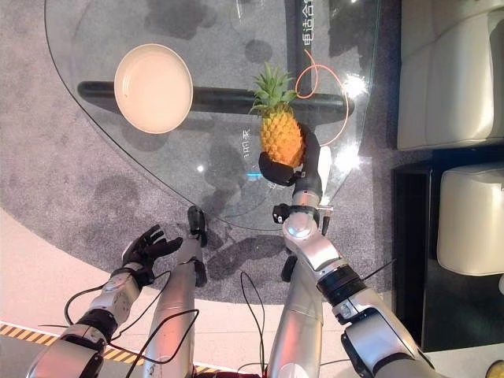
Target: Pick up the fruit to the plate
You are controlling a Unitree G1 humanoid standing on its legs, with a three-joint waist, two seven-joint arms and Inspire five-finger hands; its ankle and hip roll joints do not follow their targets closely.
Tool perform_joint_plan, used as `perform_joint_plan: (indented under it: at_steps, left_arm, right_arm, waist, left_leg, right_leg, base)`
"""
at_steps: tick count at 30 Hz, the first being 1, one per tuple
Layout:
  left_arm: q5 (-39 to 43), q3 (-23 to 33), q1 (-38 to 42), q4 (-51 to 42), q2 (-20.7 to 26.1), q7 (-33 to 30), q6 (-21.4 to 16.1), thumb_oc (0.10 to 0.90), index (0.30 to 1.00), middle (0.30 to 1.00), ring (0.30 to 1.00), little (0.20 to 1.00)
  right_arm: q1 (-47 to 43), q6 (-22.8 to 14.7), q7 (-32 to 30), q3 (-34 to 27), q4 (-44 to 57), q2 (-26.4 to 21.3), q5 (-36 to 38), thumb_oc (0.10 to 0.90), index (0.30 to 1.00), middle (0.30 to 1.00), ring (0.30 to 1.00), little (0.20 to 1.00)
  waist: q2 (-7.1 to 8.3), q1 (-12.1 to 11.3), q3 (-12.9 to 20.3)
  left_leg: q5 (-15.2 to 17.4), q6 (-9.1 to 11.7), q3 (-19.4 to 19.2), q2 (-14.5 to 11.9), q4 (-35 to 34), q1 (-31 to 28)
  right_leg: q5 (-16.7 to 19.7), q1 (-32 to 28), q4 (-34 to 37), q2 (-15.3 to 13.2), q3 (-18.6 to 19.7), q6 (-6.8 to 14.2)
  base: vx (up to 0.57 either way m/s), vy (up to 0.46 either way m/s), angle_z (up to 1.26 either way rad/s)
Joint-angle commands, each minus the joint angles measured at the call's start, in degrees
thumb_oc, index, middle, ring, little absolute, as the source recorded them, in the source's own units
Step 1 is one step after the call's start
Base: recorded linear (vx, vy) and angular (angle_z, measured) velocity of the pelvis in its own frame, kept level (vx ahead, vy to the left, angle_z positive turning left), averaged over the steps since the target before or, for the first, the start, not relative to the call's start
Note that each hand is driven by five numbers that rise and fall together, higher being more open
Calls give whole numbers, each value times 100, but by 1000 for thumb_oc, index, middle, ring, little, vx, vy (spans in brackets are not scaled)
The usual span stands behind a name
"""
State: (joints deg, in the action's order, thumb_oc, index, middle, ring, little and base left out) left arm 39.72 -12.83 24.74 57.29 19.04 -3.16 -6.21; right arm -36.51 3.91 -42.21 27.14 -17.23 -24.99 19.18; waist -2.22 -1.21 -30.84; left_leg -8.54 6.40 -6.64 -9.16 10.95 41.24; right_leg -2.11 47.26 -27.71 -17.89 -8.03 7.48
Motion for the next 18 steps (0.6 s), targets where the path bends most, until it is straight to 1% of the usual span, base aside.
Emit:
perform_joint_plan:
  at_steps: [1,4,10,12,13,15,16,18]
  left_arm:
    - [296,133,-218,3,230,-174,-253,800,900,900,900,900]
    - [595,295,-188,-15,231,-267,-338,800,900,900,900,900]
    - [1234,717,-173,-105,234,-646,-663,800,900,900,900,900]
    - [1438,917,-109,-149,257,-910,-935,800,900,900,900,900]
    - [1459,960,-89,-163,268,-955,-939,800,900,900,900,900]
    - [1575,1137,-11,-212,327,-1187,-1089,800,900,900,900,900]
    - [1642,1261,35,-286,384,-1336,-1235,800,900,900,900,900]
    - [1693,1359,95,-359,429,-1453,-1340,800,900,900,900,900]
  right_arm:
    - [46,-51,-194,-211,223,-393,-583,100,300,300,300,200]
    - [6,-45,-226,-237,263,-454,-745,100,300,300,300,200]
    - [-10,-142,-363,-284,292,-519,-1066,100,300,300,300,200]
    - [-54,-184,-467,-298,321,-572,-1236,100,300,300,300,200]
    - [-63,-183,-483,-302,334,-583,-1265,100,300,300,300,200]
    - [-90,-203,-529,-335,375,-628,-1354,100,300,300,300,200]
    - [-118,-230,-565,-350,407,-670,-1420,100,300,300,300,200]
    - [-145,-254,-581,-356,448,-721,-1471,100,300,300,300,200]
  waist:
    - [-145,30,104]
    - [-150,36,104]
    - [-143,18,104]
    - [-134,11,104]
    - [-135,11,104]
    - [-133,12,104]
    - [-129,8,104]
    - [-134,12,104]
  left_leg:
    - [400,170,310,-173,649,266]
    - [402,173,311,-172,648,255]
    - [413,179,325,-158,610,164]
    - [418,183,335,-159,601,140]
    - [419,184,336,-159,598,133]
    - [422,185,345,-150,588,95]
    - [422,190,346,-151,570,62]
    - [418,195,336,-149,552,30]
  right_leg:
    - [559,-6,622,-128,-30,223]
    - [544,-6,609,-129,-18,221]
    - [509,-84,612,-132,-34,225]
    - [487,-108,607,-139,-45,223]
    - [482,-113,604,-140,-45,223]
    - [465,-143,589,-139,-42,224]
    - [450,-175,588,-140,-49,227]
    - [441,-201,596,-137,-47,224]
  base:
    - [0,0,0]
    - [0,0,0]
    - [0,0,0]
    - [0,0,0]
    - [0,0,0]
    - [0,0,0]
    - [0,0,0]
    - [0,0,0]
